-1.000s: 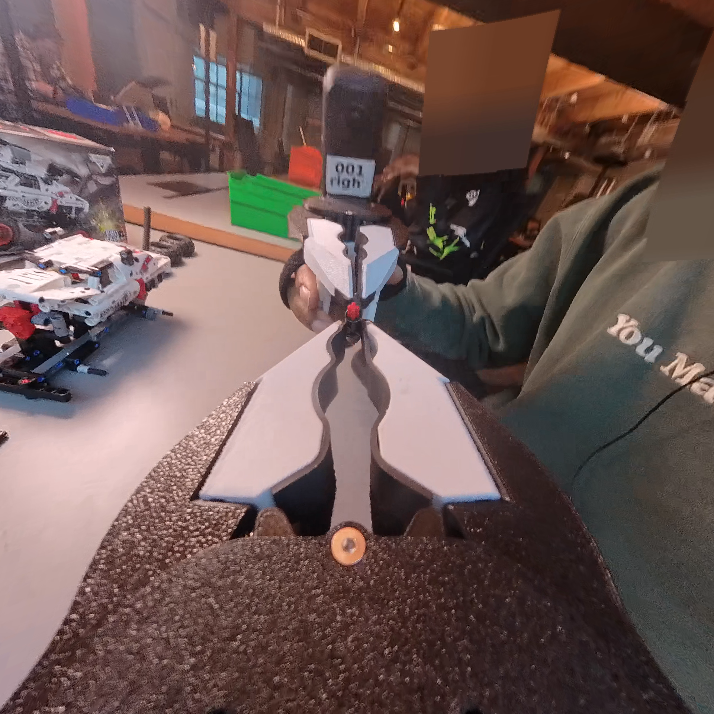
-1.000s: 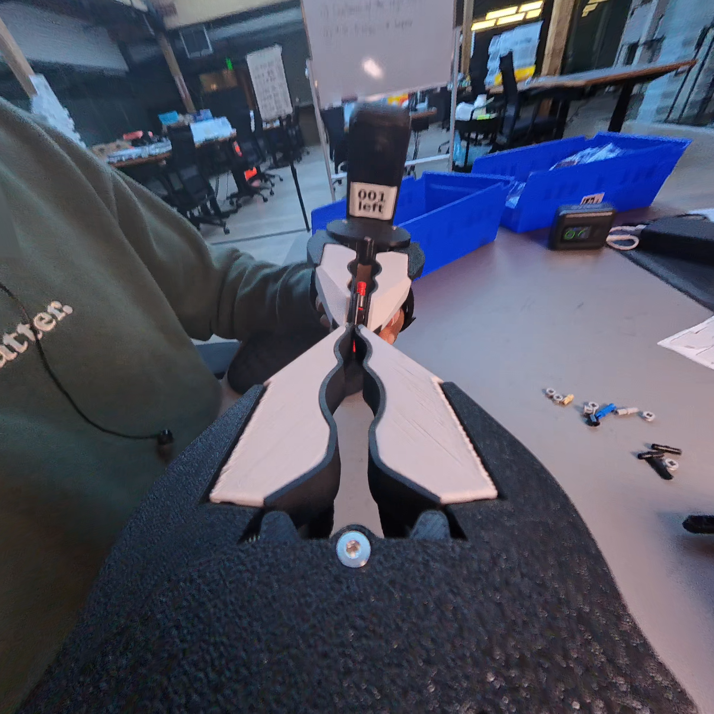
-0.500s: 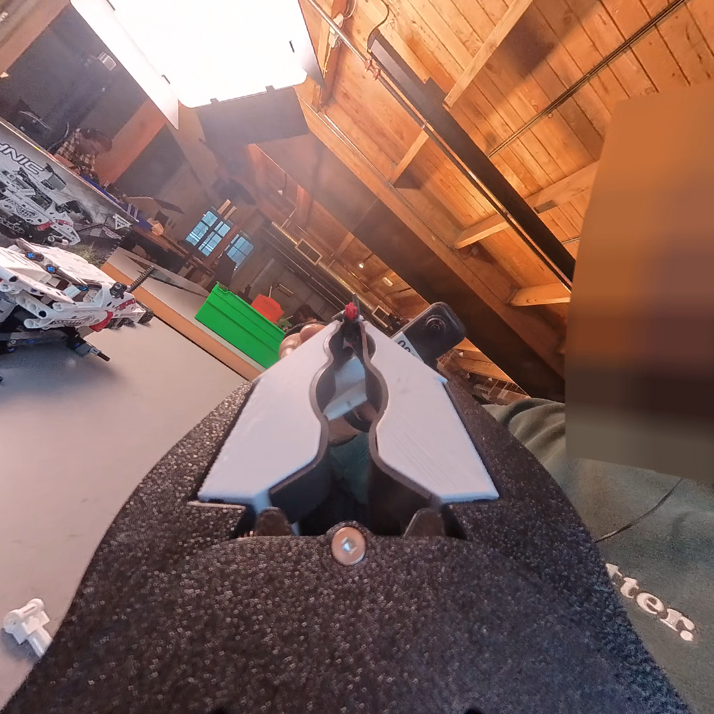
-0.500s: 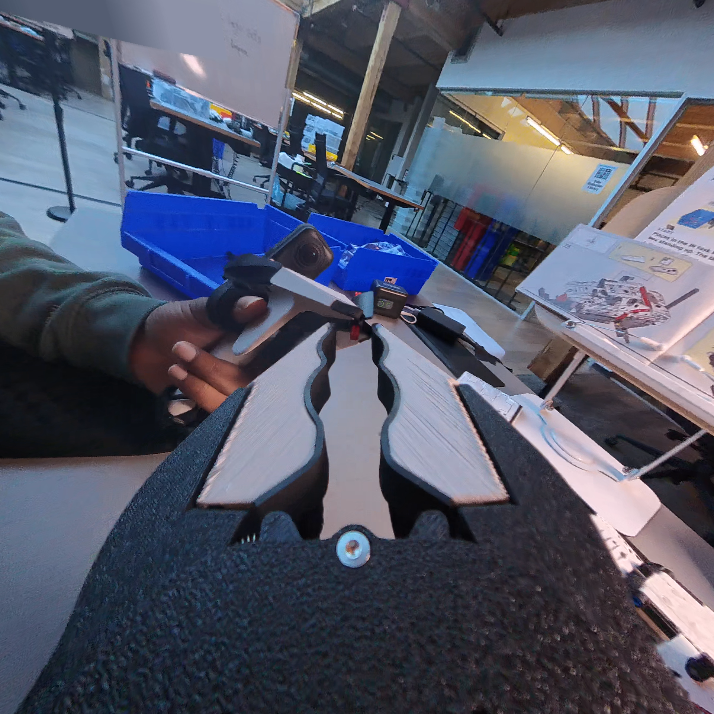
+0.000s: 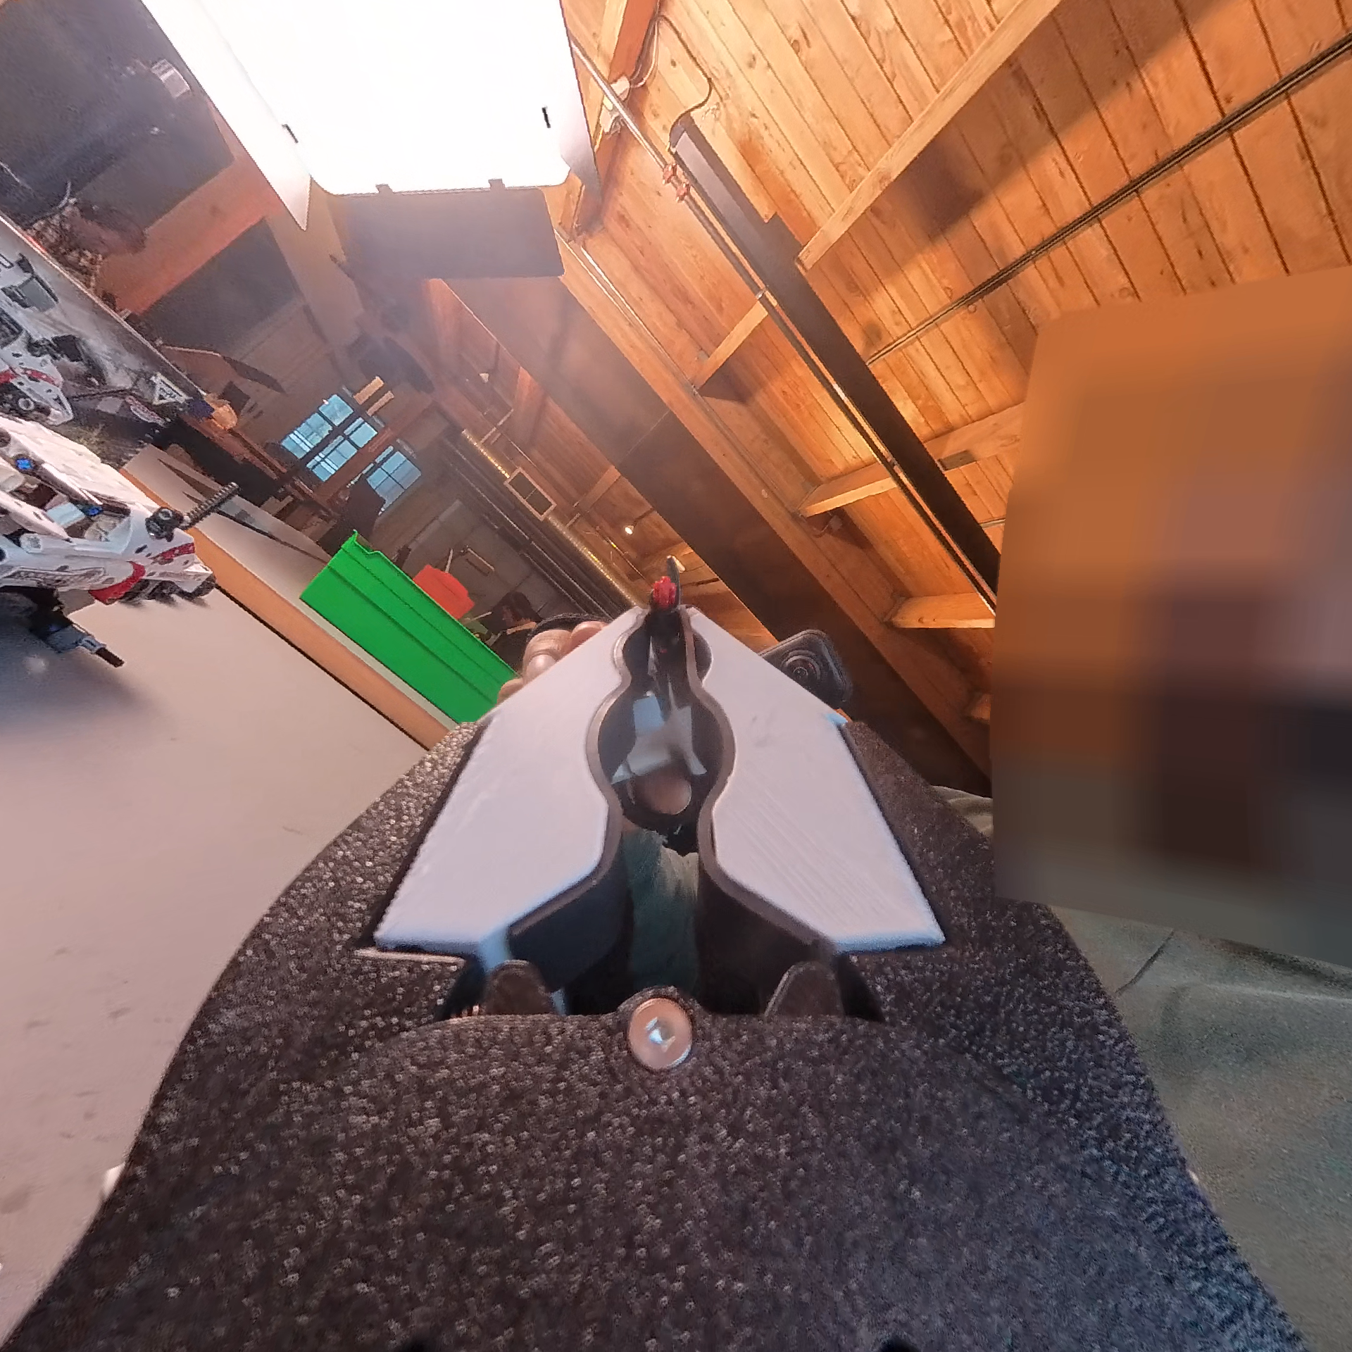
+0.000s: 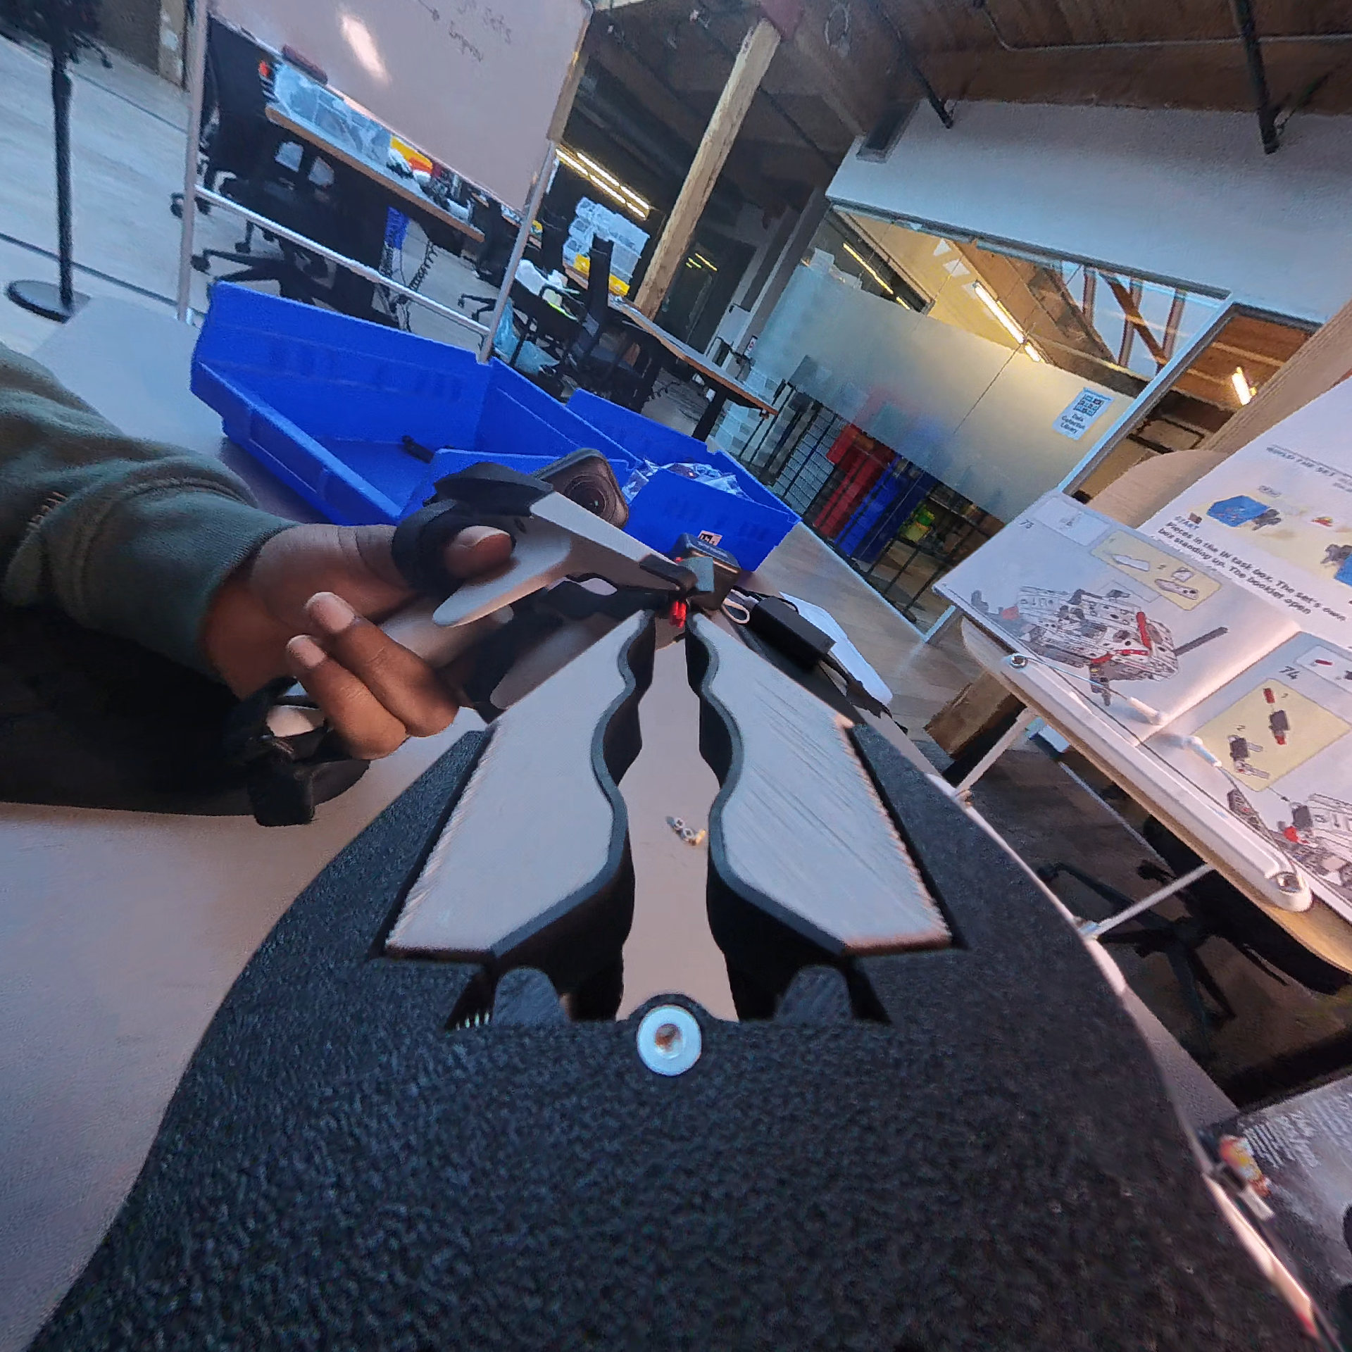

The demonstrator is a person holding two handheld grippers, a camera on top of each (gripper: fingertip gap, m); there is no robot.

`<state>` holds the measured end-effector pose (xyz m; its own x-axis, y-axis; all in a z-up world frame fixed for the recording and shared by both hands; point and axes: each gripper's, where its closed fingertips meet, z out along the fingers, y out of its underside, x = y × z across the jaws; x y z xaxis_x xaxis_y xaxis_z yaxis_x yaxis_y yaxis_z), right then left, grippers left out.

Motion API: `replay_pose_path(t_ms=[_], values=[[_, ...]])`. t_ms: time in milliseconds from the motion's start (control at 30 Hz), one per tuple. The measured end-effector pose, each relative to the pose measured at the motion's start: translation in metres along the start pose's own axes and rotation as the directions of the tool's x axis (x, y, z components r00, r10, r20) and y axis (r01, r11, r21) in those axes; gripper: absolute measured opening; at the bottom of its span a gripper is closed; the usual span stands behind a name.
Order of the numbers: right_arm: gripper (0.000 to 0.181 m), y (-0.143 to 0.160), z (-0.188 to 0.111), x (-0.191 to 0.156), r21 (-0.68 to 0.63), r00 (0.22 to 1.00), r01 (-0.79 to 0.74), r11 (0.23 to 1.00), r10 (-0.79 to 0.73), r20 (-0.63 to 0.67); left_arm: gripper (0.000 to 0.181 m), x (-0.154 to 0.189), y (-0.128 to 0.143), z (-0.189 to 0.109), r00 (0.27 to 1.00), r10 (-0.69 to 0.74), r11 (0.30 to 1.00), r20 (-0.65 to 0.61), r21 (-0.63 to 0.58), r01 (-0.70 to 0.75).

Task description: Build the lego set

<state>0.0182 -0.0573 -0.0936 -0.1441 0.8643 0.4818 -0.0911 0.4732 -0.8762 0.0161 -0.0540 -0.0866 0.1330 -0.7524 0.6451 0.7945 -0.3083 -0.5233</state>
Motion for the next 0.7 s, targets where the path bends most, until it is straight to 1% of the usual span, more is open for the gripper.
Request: replay_pose_path(t_ms=[167,300,367,400,433,500,567,700], values=[[0.005,0.001,0.002,0.002,-0.017,0.999,0.042,0.999,-0.042,-0.031,0.005,0.001,0.002,0.002,1.0,-0.023,1.0,-0.012,-0.001,0.023],[0.002,0.001,0.0,-0.001,-0.013,0.999,0.046,0.999,-0.046,-0.009,0.005,0.002,0.005,0.002,1.0,-0.02,1.0,-0.022,-0.023,0.019],[0.002,0.001,-0.003,-0.002,-0.002,0.999,-0.005,1.0,0.005,0.038,0.006,0.003,0.009,0.002,0.999,0.028,0.997,-0.015,-0.078,-0.029],[0.002,0.001,-0.005,-0.003,0.008,0.996,-0.051,0.999,0.051,0.07,0.009,0.002,0.011,0.001,0.998,0.056,0.992,-0.008,-0.117,-0.056],[0.002,0.002,-0.008,-0.004,0.006,0.99,-0.093,0.996,0.092,0.109,0.016,0.002,0.013,-0.001,0.996,0.086,0.983,-0.001,-0.165,-0.085],[0.002,0.005,-0.013,-0.004,-0.002,0.976,-0.148,0.989,0.147,0.164,0.022,0.0,0.023,-0.005,0.988,0.154,0.948,0.011,-0.284,-0.145],[0.002,0.009,-0.016,-0.011,-0.028,0.957,-0.176,0.984,0.178,0.228,0.027,0.002,0.027,-0.006,0.979,0.204,0.915,0.003,-0.356,-0.189],[0.002,0.01,-0.016,-0.022,-0.041,0.939,-0.192,0.981,0.196,0.284,0.02,0.0,0.04,-0.011,0.961,0.278,0.847,0.004,-0.473,-0.243]])
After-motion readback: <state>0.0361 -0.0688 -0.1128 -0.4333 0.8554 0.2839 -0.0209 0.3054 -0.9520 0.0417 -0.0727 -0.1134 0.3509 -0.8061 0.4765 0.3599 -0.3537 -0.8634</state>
